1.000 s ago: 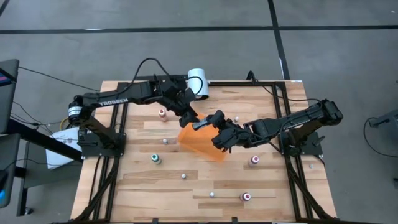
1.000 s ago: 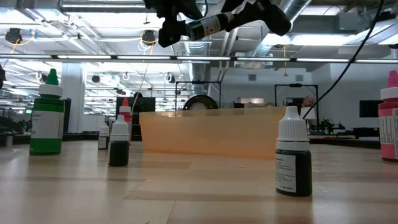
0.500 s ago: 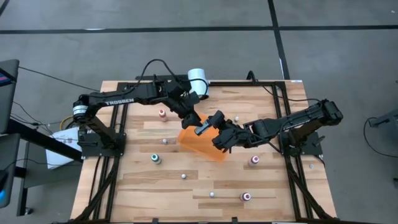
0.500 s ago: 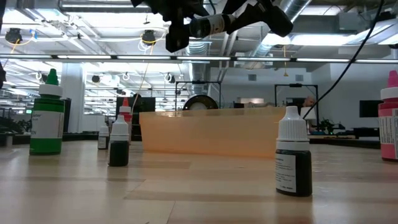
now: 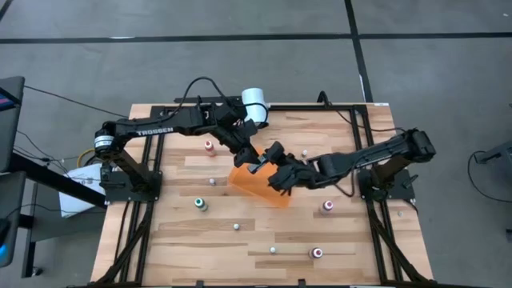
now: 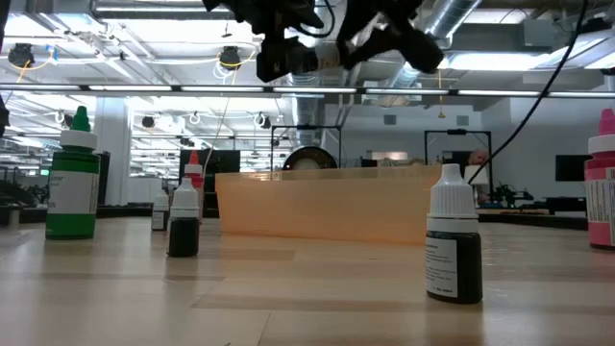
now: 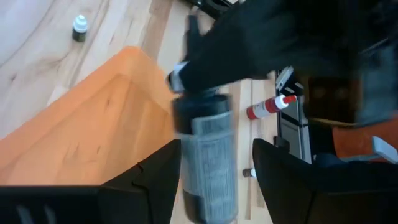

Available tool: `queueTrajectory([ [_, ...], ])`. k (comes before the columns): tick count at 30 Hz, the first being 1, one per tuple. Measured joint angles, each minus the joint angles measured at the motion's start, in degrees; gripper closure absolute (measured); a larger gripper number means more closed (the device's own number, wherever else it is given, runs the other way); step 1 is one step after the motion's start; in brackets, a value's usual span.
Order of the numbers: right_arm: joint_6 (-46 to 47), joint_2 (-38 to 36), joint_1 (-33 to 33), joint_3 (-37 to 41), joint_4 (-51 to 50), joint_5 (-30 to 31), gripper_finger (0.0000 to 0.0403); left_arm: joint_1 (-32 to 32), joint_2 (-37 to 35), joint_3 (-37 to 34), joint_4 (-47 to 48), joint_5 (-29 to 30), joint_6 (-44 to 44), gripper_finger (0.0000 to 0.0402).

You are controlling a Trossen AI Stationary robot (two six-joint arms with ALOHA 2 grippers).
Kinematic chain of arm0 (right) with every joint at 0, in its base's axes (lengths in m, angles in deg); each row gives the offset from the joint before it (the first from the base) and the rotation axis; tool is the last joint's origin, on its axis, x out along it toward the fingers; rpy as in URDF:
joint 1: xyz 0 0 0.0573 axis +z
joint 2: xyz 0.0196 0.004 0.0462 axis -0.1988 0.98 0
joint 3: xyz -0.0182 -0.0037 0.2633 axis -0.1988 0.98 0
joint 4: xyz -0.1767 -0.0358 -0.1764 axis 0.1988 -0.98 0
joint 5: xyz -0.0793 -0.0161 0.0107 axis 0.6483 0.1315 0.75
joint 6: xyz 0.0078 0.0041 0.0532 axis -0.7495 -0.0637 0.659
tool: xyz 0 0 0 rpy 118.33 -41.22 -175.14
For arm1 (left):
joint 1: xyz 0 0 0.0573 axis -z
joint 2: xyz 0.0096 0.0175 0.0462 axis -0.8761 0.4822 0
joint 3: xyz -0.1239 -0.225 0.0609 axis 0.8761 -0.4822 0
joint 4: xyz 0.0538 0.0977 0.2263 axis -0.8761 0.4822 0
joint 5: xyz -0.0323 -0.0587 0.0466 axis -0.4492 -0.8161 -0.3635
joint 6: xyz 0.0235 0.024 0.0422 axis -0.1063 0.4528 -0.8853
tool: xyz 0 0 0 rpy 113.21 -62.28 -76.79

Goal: Pick & Place food coloring
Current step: Put the large black food coloring bottle into the bin

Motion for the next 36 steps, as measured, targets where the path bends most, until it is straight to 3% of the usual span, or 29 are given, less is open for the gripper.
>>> queueTrajectory([
  [5,0.22,2.70,0.01,0.11,0.21,0.19,0.0273,-0.11,0.00,-0.44,1.35,0.41,-0.25,0.0210],
  [36,1.92,2.91,0.08,0.11,-1.17,0.19,0.0273,-0.85,1.39,-3.13,2.40,3.38,-0.27,0.0210],
])
